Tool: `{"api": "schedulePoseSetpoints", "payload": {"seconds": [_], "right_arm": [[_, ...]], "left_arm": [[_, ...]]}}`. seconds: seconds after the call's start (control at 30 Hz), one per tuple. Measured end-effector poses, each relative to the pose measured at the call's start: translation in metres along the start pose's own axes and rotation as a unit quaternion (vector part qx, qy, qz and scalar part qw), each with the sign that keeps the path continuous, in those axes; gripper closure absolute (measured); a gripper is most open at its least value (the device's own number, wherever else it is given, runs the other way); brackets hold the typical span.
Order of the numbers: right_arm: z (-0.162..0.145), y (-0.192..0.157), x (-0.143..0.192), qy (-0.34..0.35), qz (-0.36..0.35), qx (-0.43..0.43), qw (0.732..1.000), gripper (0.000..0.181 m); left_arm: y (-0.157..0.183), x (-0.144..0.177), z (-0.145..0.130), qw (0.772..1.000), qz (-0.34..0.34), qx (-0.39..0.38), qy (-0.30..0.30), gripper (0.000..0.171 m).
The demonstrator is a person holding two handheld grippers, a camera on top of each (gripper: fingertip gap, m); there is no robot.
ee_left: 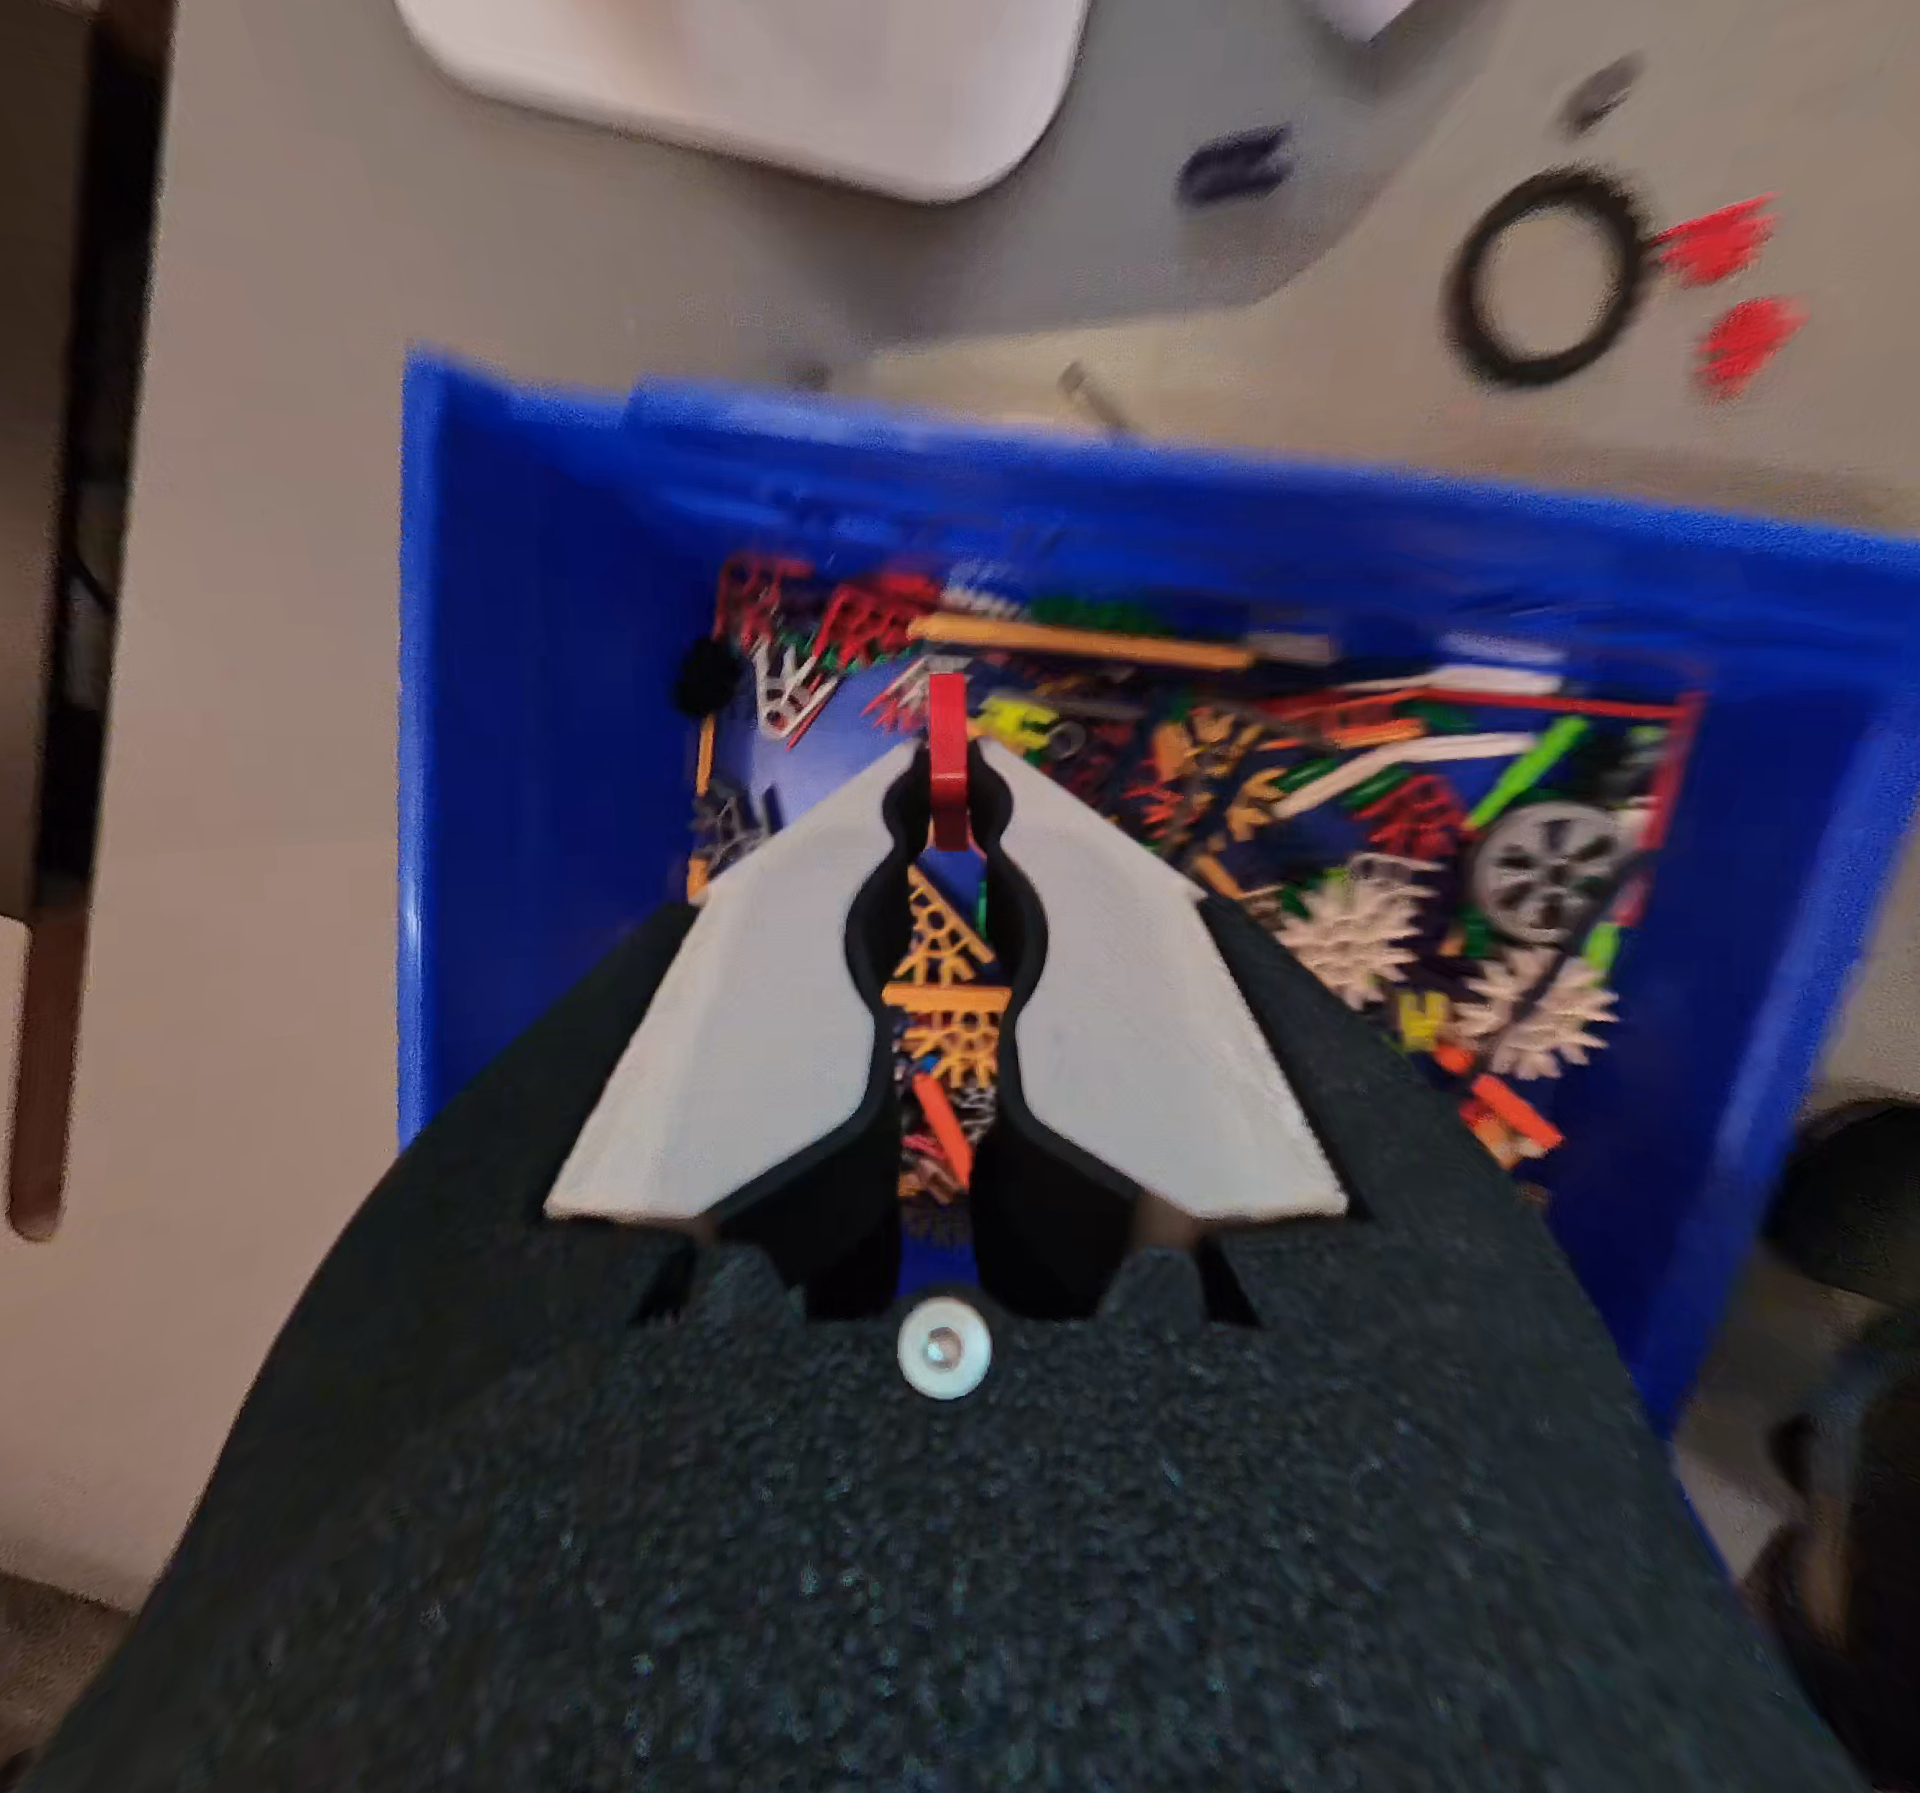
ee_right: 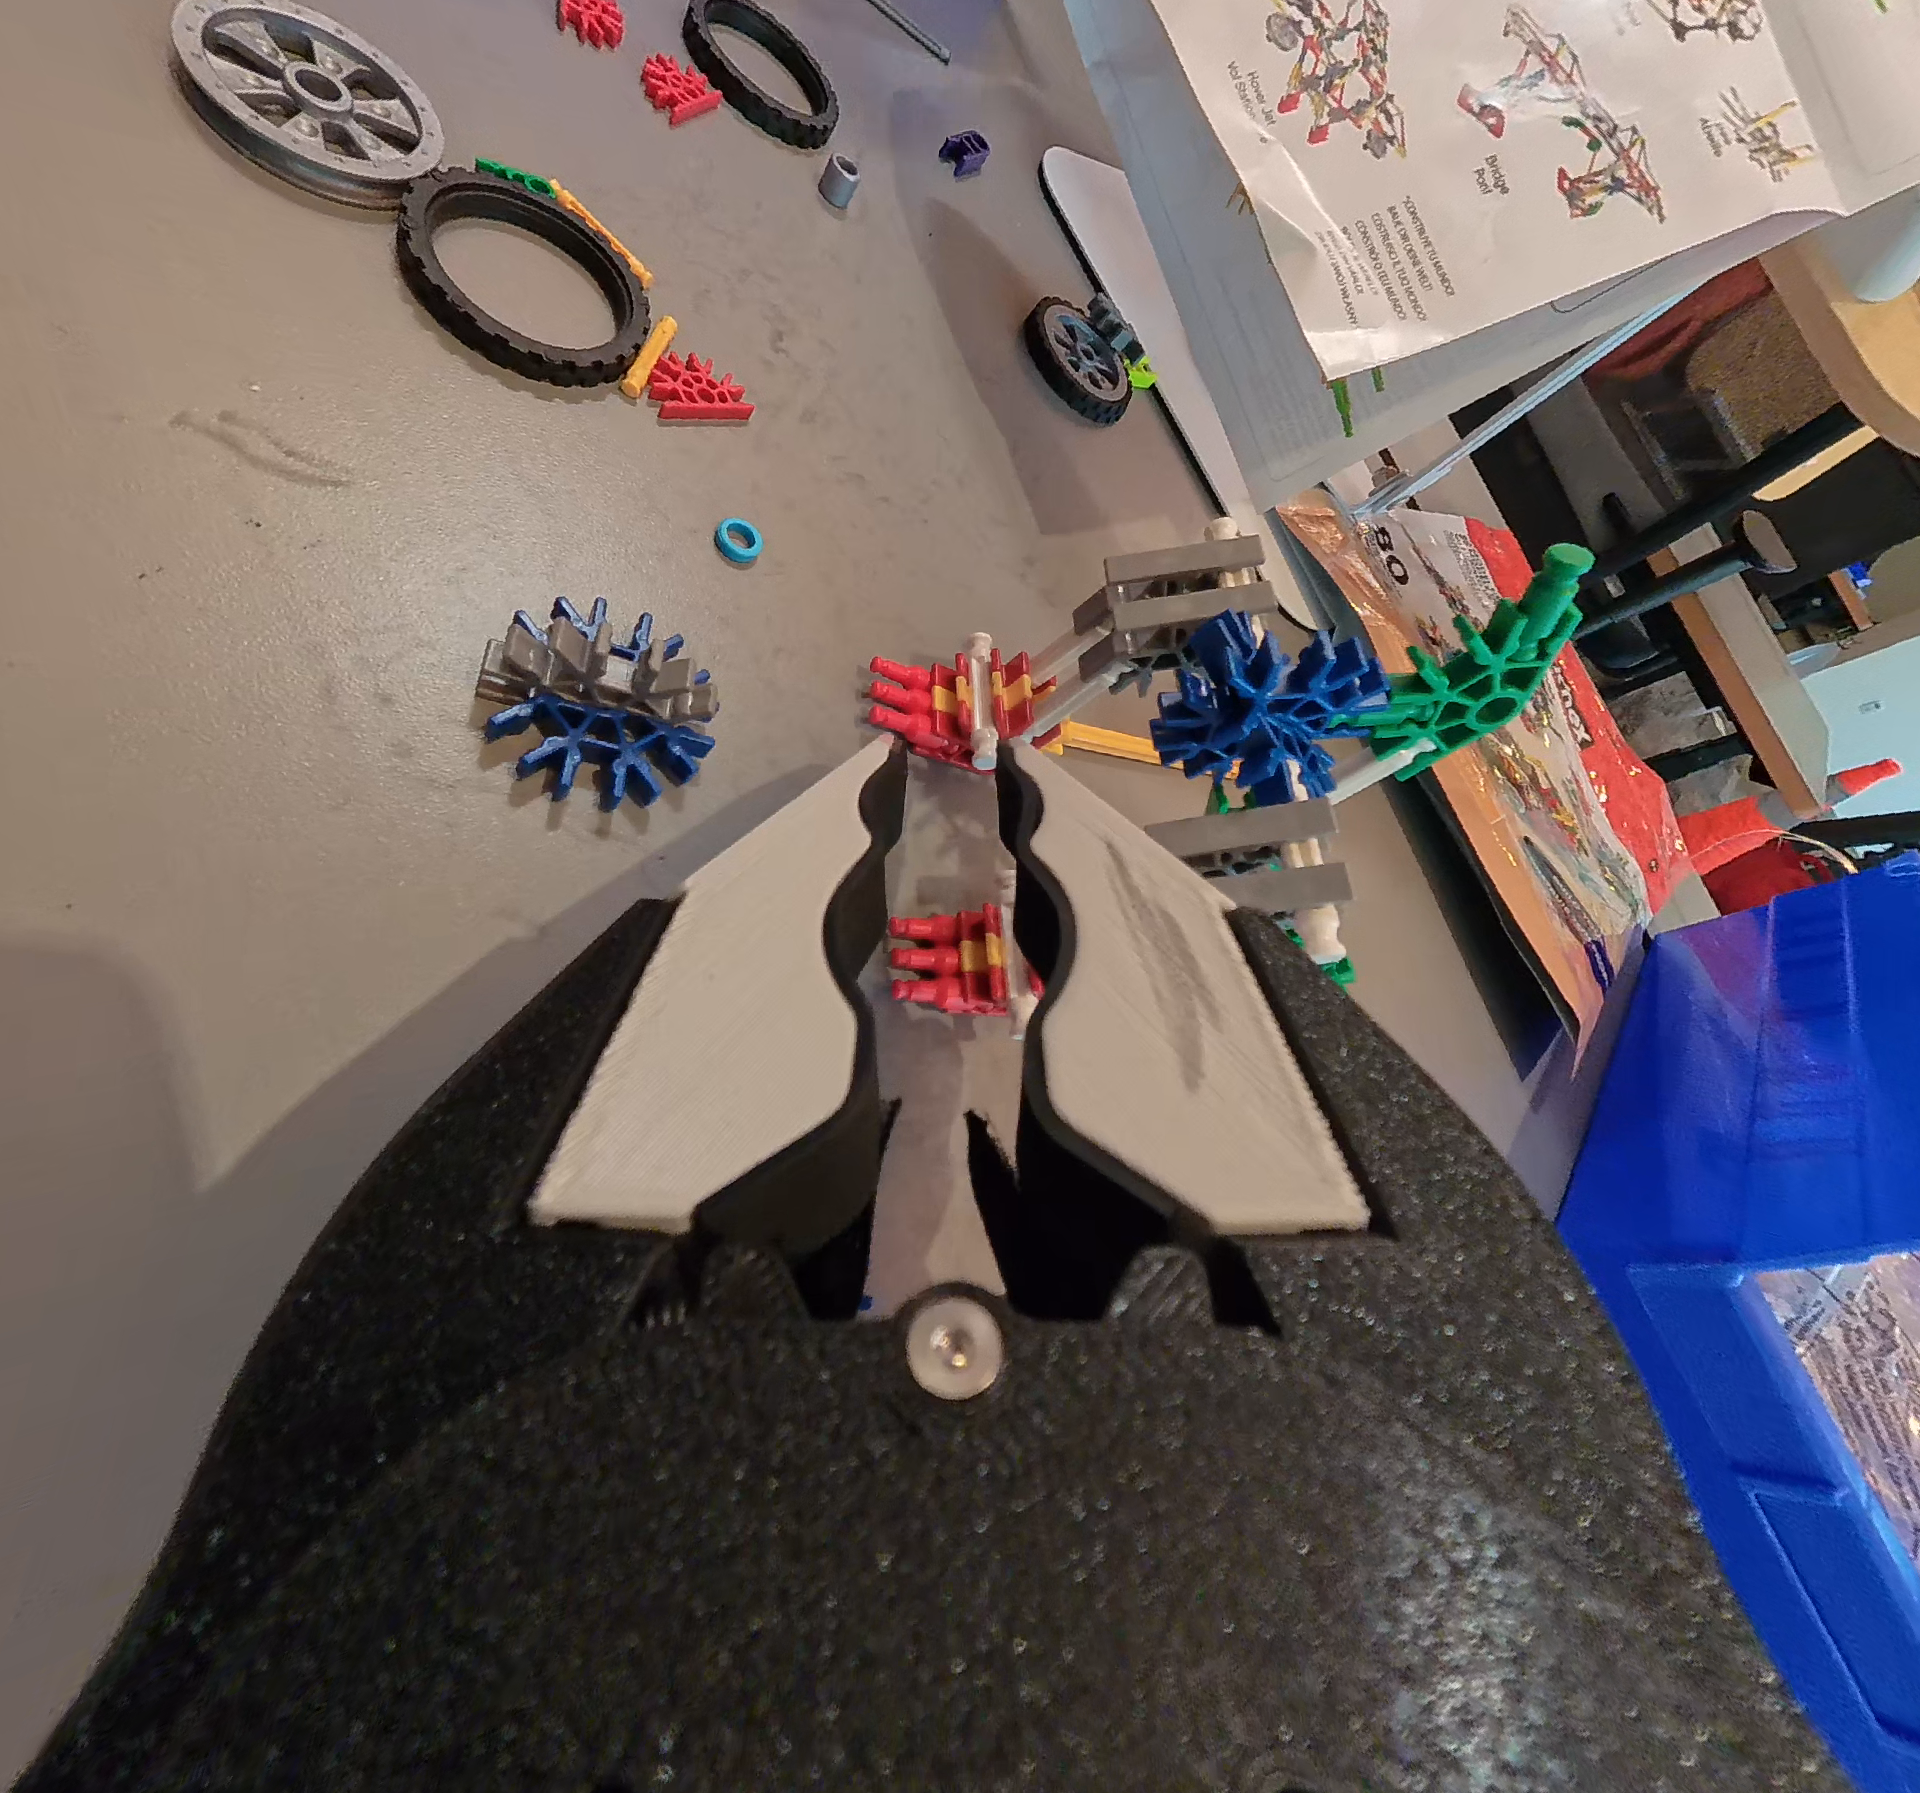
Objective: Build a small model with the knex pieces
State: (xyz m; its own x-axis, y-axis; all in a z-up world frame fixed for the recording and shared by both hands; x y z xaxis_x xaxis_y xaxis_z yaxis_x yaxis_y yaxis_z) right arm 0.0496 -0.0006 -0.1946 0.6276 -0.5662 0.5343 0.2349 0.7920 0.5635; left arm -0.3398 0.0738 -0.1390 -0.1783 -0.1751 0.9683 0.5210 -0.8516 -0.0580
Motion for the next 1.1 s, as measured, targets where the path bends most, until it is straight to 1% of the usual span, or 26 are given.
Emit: {"api": "schedulePoseSetpoints", "payload": {"seconds": [0.1,0.2,0.27,0.37,0.43,0.5,0.57,0.63,0.73,0.8,0.83,0.87,0.93,0.97,1.03,1.1], "right_arm": [[0.000,0.001,0.000,0.000,-0.002,0.002,1.000,0.164],[0.000,0.001,0.000,0.003,-0.007,0.006,1.000,0.164],[0.000,0.001,0.000,0.003,-0.011,0.009,1.000,0.164],[0.001,0.001,0.001,0.005,-0.014,0.011,1.000,0.164],[0.002,0.001,0.002,0.009,-0.018,0.012,1.000,0.164],[0.002,0.002,0.003,0.013,-0.021,0.012,1.000,0.164],[0.003,0.002,0.004,0.017,-0.022,0.010,1.000,0.164],[0.004,0.002,0.005,0.022,-0.022,0.009,0.999,0.164],[0.004,0.002,0.006,0.025,-0.021,0.010,0.999,0.164],[0.005,0.002,0.007,0.027,-0.022,0.010,0.999,0.164],[0.005,0.002,0.007,0.028,-0.022,0.011,0.999,0.164],[0.005,0.002,0.007,0.029,-0.022,0.010,0.999,0.164],[0.005,0.002,0.007,0.031,-0.022,0.009,0.999,0.164],[0.006,0.002,0.008,0.032,-0.022,0.008,0.999,0.164],[0.006,0.002,0.008,0.033,-0.021,0.008,0.999,0.164],[0.006,0.002,0.008,0.033,-0.021,0.008,0.999,0.164]], "left_arm": [[0.041,0.031,0.039,0.998,-0.003,-0.056,0.042,0.166],[0.092,0.033,0.077,0.990,-0.029,-0.129,0.050,0.166],[0.124,0.022,0.101,0.982,-0.051,-0.177,0.041,0.166],[0.165,-0.003,0.126,0.967,-0.081,-0.243,0.005,0.166],[0.185,-0.023,0.136,0.956,-0.108,-0.271,-0.021,0.166],[0.198,-0.044,0.138,0.947,-0.136,-0.286,-0.051,0.166],[0.205,-0.062,0.138,0.941,-0.159,-0.290,-0.072,0.166],[0.214,-0.076,0.133,0.932,-0.188,-0.293,-0.098,0.166],[0.215,-0.095,0.126,0.928,-0.195,-0.291,-0.128,0.164],[0.210,-0.100,0.130,0.933,-0.185,-0.284,-0.122,0.162],[0.207,-0.099,0.132,0.936,-0.180,-0.280,-0.118,0.151],[0.202,-0.098,0.135,0.939,-0.164,-0.279,-0.112,0.147],[0.191,-0.090,0.141,0.948,-0.136,-0.271,-0.095,0.137],[0.187,-0.082,0.144,0.952,-0.129,-0.266,-0.080,0.135],[0.172,-0.060,0.149,0.961,-0.099,-0.253,-0.046,0.136],[0.155,-0.031,0.146,0.971,-0.070,-0.229,-0.012,0.139]]}}
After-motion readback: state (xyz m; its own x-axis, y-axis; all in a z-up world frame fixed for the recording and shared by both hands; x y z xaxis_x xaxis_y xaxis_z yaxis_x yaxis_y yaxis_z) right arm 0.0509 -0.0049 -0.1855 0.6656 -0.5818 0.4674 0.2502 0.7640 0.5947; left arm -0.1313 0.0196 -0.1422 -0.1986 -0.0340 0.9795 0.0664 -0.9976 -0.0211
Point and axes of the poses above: each gripper's, where its closed fingertips meet, x back along the fingers, z out of its top, y = z × x across the jaws, the point moved 1 cm from there along x, back along the fingers, and after that the axes turned 8 degrees about -y, right-handed, at the moved point
